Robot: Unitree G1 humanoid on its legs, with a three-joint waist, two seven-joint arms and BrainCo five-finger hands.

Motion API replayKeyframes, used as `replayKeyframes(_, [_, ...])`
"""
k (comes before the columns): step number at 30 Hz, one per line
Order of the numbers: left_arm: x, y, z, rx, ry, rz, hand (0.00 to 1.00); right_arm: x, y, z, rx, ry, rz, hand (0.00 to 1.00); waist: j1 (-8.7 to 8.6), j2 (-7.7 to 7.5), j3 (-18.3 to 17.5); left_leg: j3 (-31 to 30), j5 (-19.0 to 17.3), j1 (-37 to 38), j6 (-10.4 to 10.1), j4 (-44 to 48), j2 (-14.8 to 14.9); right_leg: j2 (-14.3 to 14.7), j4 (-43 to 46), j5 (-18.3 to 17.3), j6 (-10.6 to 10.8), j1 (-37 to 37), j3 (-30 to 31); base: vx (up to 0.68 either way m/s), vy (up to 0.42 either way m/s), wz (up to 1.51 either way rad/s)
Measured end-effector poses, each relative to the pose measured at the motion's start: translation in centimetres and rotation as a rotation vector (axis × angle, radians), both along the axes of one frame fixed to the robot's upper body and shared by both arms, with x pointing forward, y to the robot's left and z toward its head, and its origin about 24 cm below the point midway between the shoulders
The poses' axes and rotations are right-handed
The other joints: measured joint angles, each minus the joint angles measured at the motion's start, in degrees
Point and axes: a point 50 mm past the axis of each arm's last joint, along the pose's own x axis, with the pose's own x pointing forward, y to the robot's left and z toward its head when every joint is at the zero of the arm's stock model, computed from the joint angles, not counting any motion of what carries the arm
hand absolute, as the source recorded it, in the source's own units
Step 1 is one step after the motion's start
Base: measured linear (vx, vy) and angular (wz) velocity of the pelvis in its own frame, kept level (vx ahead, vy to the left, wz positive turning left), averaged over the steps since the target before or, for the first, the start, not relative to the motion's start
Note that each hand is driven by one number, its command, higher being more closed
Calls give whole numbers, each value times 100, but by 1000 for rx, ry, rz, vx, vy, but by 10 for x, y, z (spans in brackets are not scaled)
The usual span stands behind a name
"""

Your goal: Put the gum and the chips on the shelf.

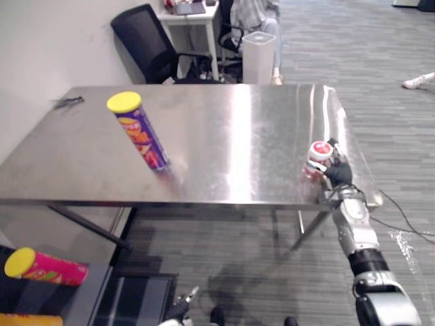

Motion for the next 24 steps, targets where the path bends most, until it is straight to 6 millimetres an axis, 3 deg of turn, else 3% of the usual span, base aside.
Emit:
replayKeyframes(15, [2,0,1,1,-8,-2,0,1,-1,1,1,-3,-11,0,1,3,17,4,-1,-2,-1,-4,0,0,-2,0,0,7,1,0,0,0])
replayKeyframes(24, [4,0,2,2,-18,-3,0,12,3,15,-4,-30,0,0,5,10,134,2,-1,-2,-1,-2,-1,-1,-2,1,0,11,-2,0,0,0])
